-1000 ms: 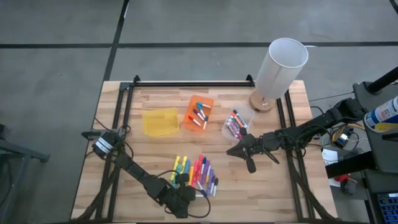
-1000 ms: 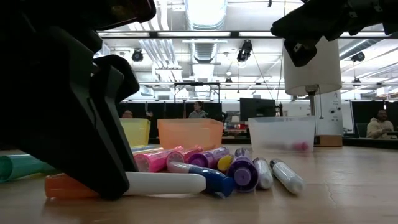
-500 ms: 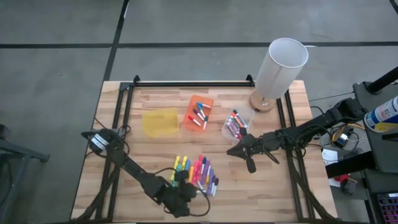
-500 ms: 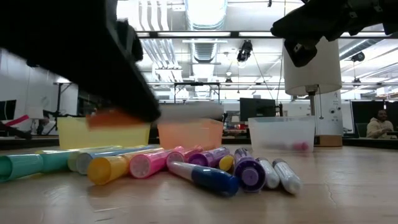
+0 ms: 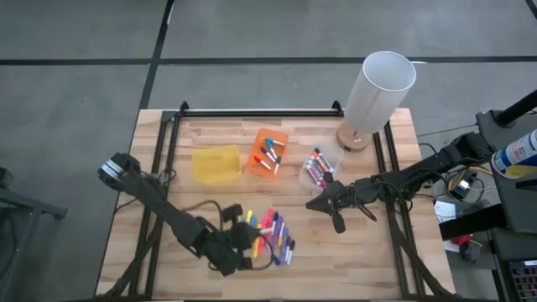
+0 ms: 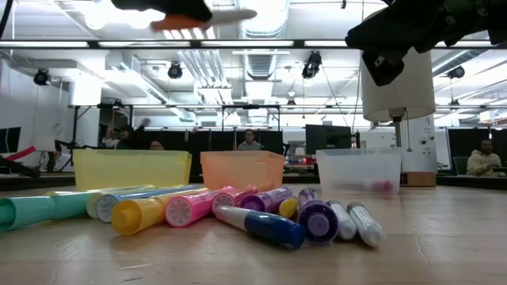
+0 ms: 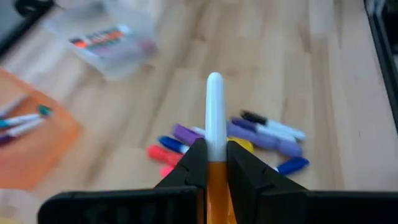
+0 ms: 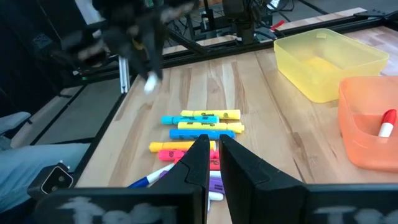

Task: Pick & Place Markers
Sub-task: Put the orange pen into the orange bin

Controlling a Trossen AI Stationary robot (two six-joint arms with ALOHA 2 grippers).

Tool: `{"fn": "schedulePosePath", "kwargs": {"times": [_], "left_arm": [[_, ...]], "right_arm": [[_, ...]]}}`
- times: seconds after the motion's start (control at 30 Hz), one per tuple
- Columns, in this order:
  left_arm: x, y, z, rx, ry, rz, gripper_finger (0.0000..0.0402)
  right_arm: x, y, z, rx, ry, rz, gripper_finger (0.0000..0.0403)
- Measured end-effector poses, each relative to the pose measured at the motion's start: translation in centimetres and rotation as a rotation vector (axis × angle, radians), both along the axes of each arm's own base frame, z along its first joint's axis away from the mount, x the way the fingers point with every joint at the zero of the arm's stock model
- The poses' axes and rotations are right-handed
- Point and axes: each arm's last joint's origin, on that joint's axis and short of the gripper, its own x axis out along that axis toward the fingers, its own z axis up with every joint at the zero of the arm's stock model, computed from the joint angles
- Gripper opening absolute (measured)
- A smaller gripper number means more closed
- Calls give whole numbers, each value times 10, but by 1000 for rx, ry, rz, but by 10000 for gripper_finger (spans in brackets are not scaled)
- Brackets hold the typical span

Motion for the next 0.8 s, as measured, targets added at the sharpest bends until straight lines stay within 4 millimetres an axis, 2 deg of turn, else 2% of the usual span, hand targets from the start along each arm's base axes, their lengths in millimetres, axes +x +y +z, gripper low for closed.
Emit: {"fn": "schedulePosePath", "kwargs": {"times": [0.17, 0.37, 0.67, 0.8], "left_arm": [[-3, 31, 29, 22, -48, 49, 32], [1, 79, 51, 66, -68, 151, 32], [15, 163, 52, 95, 11, 338, 32], [17, 205, 49, 22, 39, 395, 32]], "right_arm": [[0, 0, 0, 0, 0, 0, 31], [0, 0, 0, 0, 0, 0, 31], [0, 0, 0, -3, -1, 1, 31], [0, 0, 0, -4, -1, 1, 31]]}}
